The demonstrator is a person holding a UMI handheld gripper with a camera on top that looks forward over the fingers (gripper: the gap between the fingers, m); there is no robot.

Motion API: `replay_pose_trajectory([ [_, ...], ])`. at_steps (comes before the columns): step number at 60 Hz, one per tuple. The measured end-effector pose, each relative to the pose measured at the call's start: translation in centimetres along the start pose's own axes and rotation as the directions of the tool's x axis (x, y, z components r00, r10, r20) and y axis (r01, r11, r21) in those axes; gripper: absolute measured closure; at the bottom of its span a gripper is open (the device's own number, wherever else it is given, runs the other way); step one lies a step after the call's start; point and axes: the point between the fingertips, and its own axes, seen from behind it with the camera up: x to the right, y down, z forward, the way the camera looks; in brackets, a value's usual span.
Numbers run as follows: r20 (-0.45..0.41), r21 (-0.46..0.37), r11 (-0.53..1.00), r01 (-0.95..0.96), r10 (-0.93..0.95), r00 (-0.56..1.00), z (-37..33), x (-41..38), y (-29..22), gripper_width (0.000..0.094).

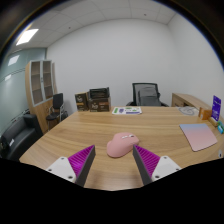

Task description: Arrange mouse

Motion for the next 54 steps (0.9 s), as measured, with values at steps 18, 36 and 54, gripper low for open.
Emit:
replay_pose_trajectory([
  [18, -0.126, -0.107, 0.989, -0.099, 0.085, 0.988, 8.0, 2.4, 1.2, 0.0142],
  [36, -0.157, -0.136, 0.988, -0.069, 0.048, 0.986, 14.3, 2.7, 0.3, 0.0224],
  [54, -0.124, -0.166, 0.980, 0.109, -0.131, 0.984, 15.6, 2.1, -0.1, 0.0517],
])
